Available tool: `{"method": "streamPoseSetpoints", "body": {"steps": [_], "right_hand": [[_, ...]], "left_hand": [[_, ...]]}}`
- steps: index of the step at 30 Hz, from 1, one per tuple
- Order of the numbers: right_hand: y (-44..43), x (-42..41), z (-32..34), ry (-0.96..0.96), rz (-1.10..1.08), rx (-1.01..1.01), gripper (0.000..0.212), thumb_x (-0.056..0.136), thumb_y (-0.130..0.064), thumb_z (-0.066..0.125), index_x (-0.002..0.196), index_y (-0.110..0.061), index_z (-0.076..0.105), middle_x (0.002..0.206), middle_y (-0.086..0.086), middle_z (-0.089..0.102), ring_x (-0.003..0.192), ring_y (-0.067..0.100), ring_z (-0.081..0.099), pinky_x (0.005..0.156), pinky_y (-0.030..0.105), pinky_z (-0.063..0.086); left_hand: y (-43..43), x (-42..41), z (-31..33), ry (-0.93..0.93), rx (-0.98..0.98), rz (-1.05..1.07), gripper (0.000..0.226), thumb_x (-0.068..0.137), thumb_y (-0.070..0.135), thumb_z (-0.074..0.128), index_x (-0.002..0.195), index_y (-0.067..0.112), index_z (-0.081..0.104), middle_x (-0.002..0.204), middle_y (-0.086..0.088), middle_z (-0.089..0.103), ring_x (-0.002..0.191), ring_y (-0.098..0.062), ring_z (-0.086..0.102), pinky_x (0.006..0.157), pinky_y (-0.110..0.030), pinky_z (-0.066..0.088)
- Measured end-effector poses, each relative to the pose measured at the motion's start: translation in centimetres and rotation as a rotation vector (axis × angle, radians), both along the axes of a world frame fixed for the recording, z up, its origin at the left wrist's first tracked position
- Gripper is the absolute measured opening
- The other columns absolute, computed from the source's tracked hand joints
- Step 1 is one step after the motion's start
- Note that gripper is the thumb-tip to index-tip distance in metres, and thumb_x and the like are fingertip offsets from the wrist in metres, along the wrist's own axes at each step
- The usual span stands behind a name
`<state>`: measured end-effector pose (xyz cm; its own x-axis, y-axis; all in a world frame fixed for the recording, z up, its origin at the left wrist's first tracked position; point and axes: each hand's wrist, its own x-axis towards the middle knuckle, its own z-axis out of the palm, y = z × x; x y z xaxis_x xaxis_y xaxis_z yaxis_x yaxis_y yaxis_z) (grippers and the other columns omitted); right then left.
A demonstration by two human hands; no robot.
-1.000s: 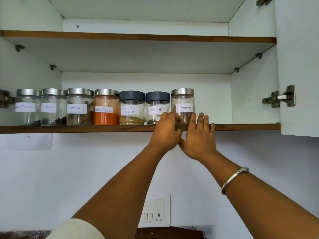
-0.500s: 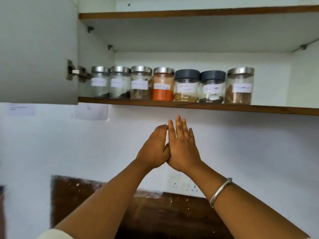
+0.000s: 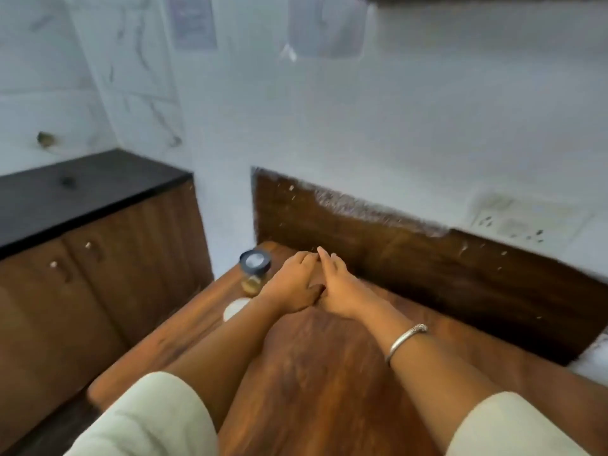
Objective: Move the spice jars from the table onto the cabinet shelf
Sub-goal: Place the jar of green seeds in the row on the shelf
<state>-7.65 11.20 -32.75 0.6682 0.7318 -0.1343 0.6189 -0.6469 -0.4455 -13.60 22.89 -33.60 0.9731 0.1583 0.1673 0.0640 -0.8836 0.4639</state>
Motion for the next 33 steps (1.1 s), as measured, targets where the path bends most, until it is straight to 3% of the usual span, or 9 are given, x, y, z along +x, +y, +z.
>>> {"method": "streamPoseSetpoints", "body": {"steps": [2, 5, 9, 14, 18, 22, 27, 29, 33], "right_hand": [[1.7, -1.3, -3.3, 0.075, 0.043, -0.037, 0.097, 0.087, -0.025, 0.063, 0.152, -0.022, -0.01, 0.159, 0.012, 0.005, 0.14, 0.03, 0.029, 0.106, 0.036, 0.034], [4.7, -3.1, -7.3, 0.191, 0.08, -0.086, 0.094, 0.089, -0.024, 0.06, 0.152, -0.022, -0.01, 0.156, 0.014, 0.019, 0.137, 0.031, 0.034, 0.106, 0.039, 0.034], [8.5, -4.2, -11.3, 0.262, 0.066, -0.056, 0.1, 0.086, -0.027, 0.064, 0.151, -0.016, -0.011, 0.154, 0.016, 0.023, 0.138, 0.03, 0.033, 0.11, 0.037, 0.029], [11.4, -4.7, -13.8, 0.32, 0.018, -0.015, 0.109, 0.08, -0.023, 0.071, 0.15, -0.008, -0.011, 0.152, 0.015, 0.028, 0.134, 0.03, 0.039, 0.106, 0.037, 0.033], [11.5, -4.3, -14.9, 0.312, -0.021, 0.1, 0.092, 0.077, -0.013, 0.073, 0.149, -0.016, 0.015, 0.144, 0.01, 0.04, 0.13, 0.025, 0.043, 0.102, 0.03, 0.037], [10.1, -3.3, -15.0, 0.31, -0.105, 0.151, 0.082, 0.078, -0.008, 0.068, 0.147, -0.018, 0.022, 0.143, 0.009, 0.041, 0.13, 0.025, 0.043, 0.105, 0.034, 0.038], [5.8, -1.8, -14.6, 0.448, -0.27, 0.266, 0.083, 0.065, -0.03, 0.083, 0.136, -0.021, 0.041, 0.134, 0.005, 0.046, 0.119, 0.02, 0.051, 0.099, 0.039, 0.047], [3.7, -1.8, -14.2, 0.561, -0.331, 0.337, 0.084, 0.063, -0.031, 0.084, 0.132, -0.027, 0.037, 0.128, 0.001, 0.051, 0.113, 0.016, 0.054, 0.093, 0.034, 0.05], [0.2, -2.3, -13.5, 0.671, -0.464, 0.473, 0.075, 0.073, -0.011, 0.079, 0.127, -0.017, 0.028, 0.115, 0.002, 0.055, 0.094, 0.007, 0.057, 0.072, 0.016, 0.047]], "left_hand": [[1.8, -2.1, -3.6, 0.091, 0.041, 0.051, 0.063, 0.084, 0.026, 0.06, 0.14, 0.01, 0.035, 0.137, -0.01, 0.043, 0.126, -0.024, 0.04, 0.105, -0.033, 0.034], [4.8, -4.4, -8.3, 0.157, 0.083, 0.106, 0.061, 0.079, 0.029, 0.062, 0.135, 0.013, 0.042, 0.13, -0.008, 0.047, 0.119, -0.023, 0.043, 0.103, -0.036, 0.038], [7.4, -6.0, -11.7, 0.216, 0.145, 0.21, 0.062, 0.079, 0.027, 0.058, 0.137, 0.016, 0.039, 0.14, -0.012, 0.039, 0.136, -0.036, 0.028, 0.113, -0.048, 0.024], [9.1, -6.3, -14.1, 0.33, -0.08, 0.443, 0.071, 0.084, 0.032, 0.054, 0.145, 0.021, 0.021, 0.151, -0.027, 0.014, 0.14, -0.045, 0.01, 0.114, -0.052, 0.018], [9.1, -6.4, -15.2, 0.359, -0.248, 0.402, 0.074, 0.089, 0.034, 0.054, 0.148, 0.032, 0.008, 0.142, -0.022, 0.025, 0.124, -0.039, 0.041, 0.102, -0.04, 0.038], [8.7, -5.7, -14.9, 0.262, -0.318, 0.381, 0.073, 0.087, 0.037, 0.06, 0.147, 0.031, 0.019, 0.133, -0.015, 0.038, 0.119, -0.03, 0.046, 0.094, -0.034, 0.041], [7.1, -4.0, -13.9, 0.173, -0.463, 0.245, 0.059, 0.084, 0.033, 0.064, 0.136, 0.03, 0.038, 0.12, -0.006, 0.05, 0.107, -0.02, 0.049, 0.089, -0.027, 0.037], [6.0, -3.2, -13.6, 0.147, -0.583, 0.155, 0.052, 0.085, 0.026, 0.064, 0.132, 0.026, 0.044, 0.116, -0.004, 0.055, 0.103, -0.018, 0.053, 0.09, -0.031, 0.043], [3.6, -2.4, -12.8, 0.198, -0.787, 0.035, 0.039, 0.085, 0.03, 0.058, 0.123, 0.028, 0.05, 0.105, 0.003, 0.061, 0.093, -0.017, 0.058, 0.087, -0.038, 0.049]]}}
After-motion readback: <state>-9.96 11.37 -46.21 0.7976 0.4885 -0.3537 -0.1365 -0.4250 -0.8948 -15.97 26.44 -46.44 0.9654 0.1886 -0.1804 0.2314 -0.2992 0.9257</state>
